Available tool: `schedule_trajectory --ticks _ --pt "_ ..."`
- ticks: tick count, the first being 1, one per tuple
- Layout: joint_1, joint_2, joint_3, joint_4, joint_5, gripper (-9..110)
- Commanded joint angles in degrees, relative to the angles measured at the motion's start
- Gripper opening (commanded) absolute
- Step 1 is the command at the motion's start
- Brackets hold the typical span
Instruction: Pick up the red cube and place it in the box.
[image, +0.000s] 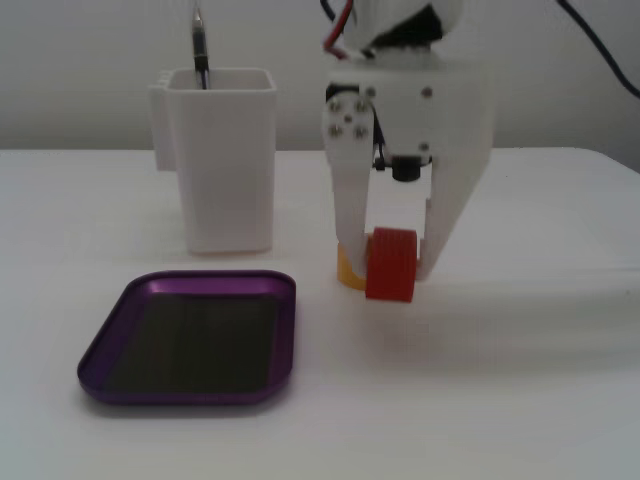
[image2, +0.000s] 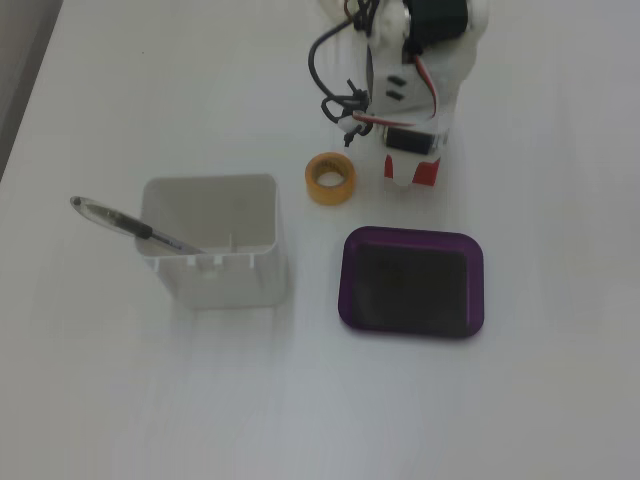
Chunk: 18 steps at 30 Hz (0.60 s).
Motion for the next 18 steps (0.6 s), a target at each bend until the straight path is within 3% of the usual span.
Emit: schedule_trajectory --ticks 1,10,18 --pt "0.2 11.6 -2.5 0.3 -2.5 -1" --pt "-2.8 18.8 -2.5 -9.2 -3.1 -1" --pt "-6.5 10.7 -2.5 -24.5 -9.4 -1"
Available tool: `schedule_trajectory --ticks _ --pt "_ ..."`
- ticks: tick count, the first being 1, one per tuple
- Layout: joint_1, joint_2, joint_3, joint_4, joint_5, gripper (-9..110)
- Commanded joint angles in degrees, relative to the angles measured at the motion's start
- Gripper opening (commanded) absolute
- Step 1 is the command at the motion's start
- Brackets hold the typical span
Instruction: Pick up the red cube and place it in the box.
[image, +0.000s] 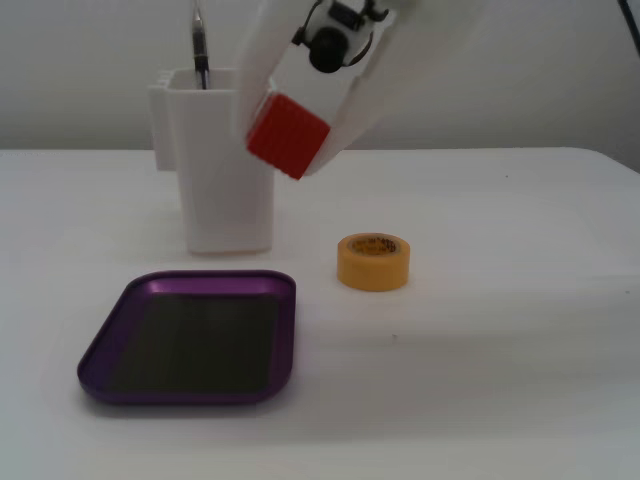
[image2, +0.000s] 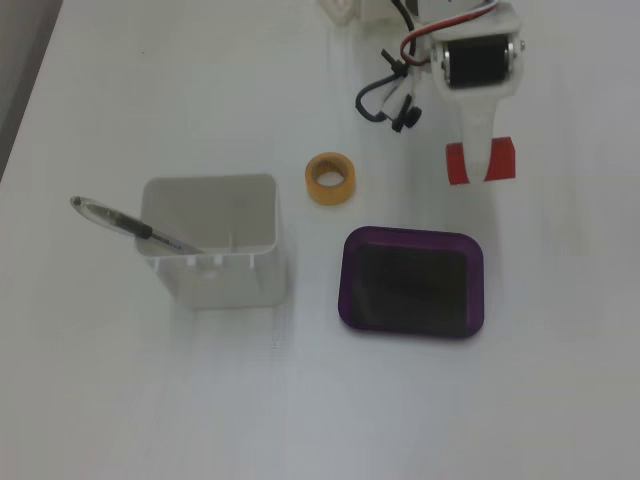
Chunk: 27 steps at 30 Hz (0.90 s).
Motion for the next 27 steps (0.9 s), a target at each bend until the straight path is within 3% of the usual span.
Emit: schedule_trajectory --ticks 1,11,16,27 --pt "-0.1 -3.3 -2.4 -6.8 -3.7 -1" --pt "2.5 -15.6 -2.7 -16.3 -6.9 -1" --pt "7.4 -19.4 -7.5 -15.9 -6.8 0" --pt "6.6 -24.3 -9.3 -14.3 -6.8 0"
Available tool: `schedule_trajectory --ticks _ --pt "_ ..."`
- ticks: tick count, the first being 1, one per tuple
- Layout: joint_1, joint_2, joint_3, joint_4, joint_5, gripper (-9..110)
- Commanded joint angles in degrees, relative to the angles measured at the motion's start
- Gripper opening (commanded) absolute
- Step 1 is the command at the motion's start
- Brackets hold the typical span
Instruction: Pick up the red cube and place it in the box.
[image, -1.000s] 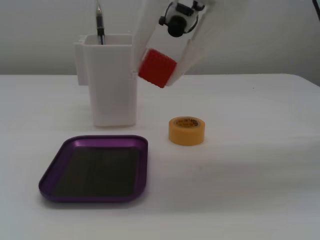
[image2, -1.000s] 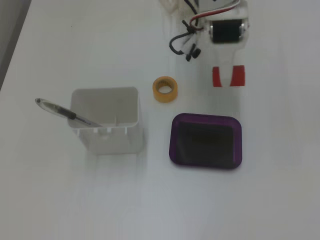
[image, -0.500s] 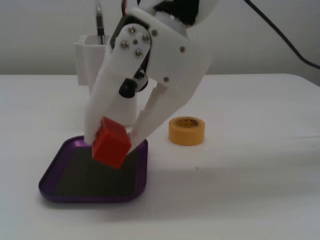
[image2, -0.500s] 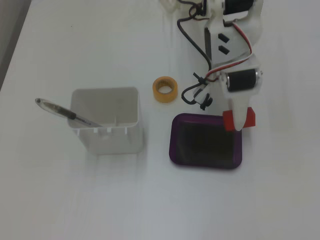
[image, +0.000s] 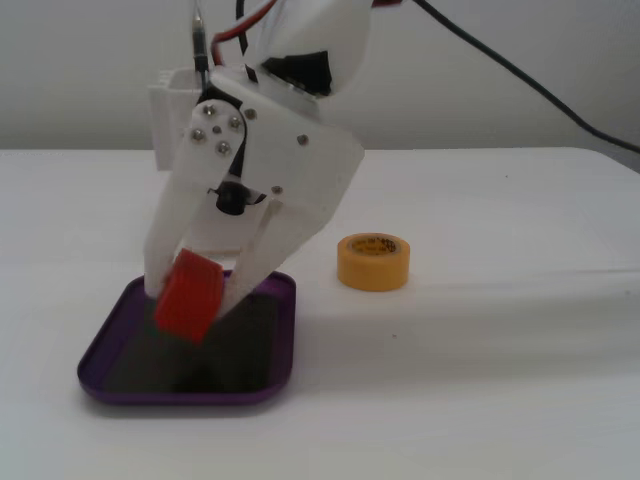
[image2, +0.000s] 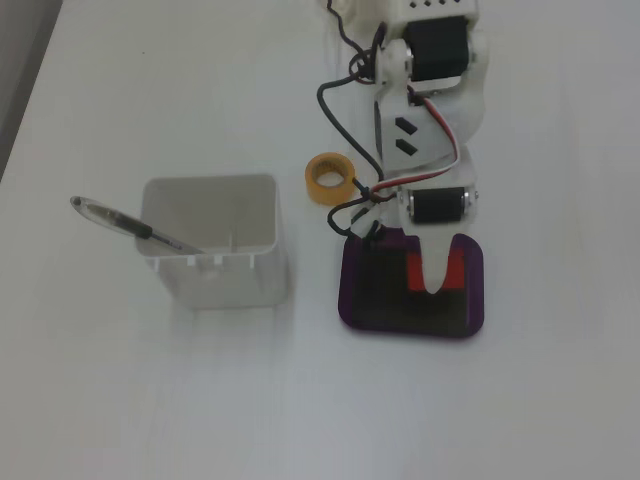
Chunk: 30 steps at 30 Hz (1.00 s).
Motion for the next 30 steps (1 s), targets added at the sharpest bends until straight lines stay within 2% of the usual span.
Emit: schedule_trajectory --ticks 1,17,24,30 --pt "0.0 0.7 -3.1 2.0 -0.2 0" --pt "0.0 0.3 -2.4 4.0 -0.2 0" --pt "-0.1 0.8 -2.5 6.9 0.4 11" --pt "-0.1 1.1 -3.2 9.0 0.4 13"
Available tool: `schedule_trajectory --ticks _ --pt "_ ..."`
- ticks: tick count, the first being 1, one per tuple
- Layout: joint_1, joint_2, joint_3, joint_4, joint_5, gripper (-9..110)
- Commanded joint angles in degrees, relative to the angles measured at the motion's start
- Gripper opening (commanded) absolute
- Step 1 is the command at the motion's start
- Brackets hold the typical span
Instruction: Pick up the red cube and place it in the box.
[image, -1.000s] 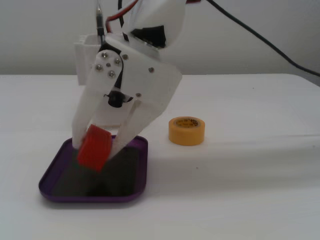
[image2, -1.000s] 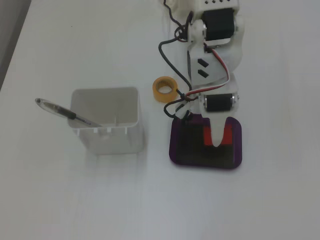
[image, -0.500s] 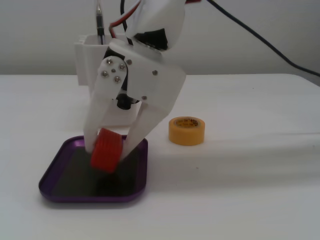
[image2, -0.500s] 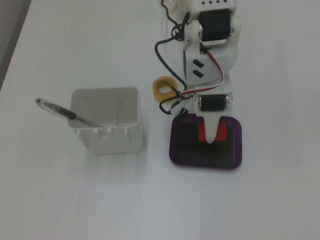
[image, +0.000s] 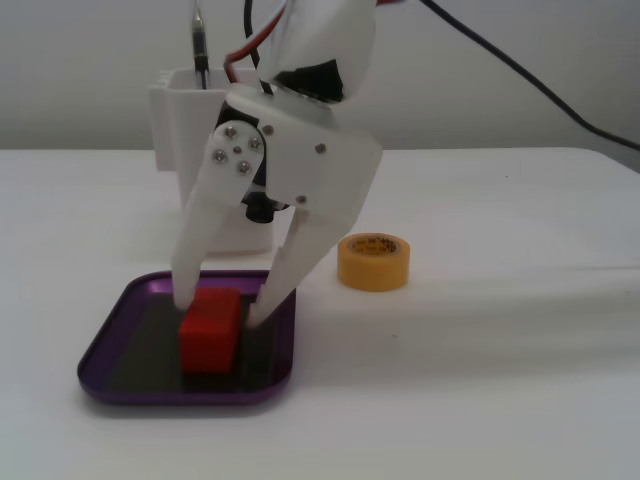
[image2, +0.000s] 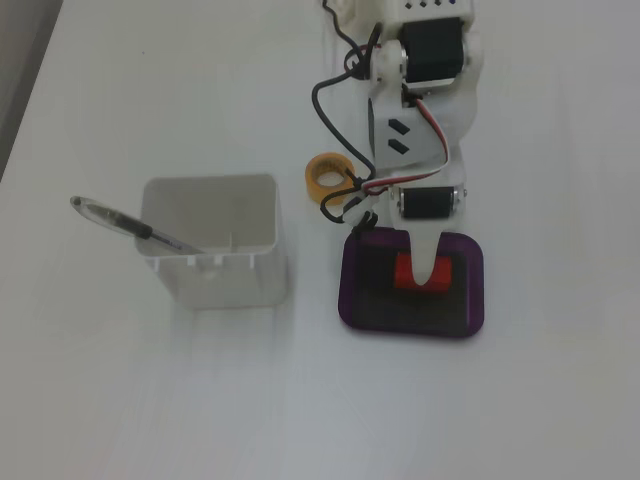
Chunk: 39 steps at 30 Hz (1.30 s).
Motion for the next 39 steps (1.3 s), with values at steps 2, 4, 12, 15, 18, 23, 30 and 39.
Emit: schedule_trajectory --ticks 2,4,12,15,18,23,30,39 --pt "-0.2 2.1 -4.8 4.0 0.0 13" --pt "-0.1 4.1 -8.6 7.5 0.4 13" --pt "-0.3 14.3 -17.1 20.3 0.4 18" --pt "-0.3 19.6 -16.4 24.5 0.5 20" --pt "-0.3 24.4 -14.9 27.9 0.5 20" --pt "0.0 33.0 -7.6 30.7 0.1 20" --pt "0.4 45.8 10.0 29.7 0.4 20" --pt "0.9 67.1 36.5 18.4 -0.1 20"
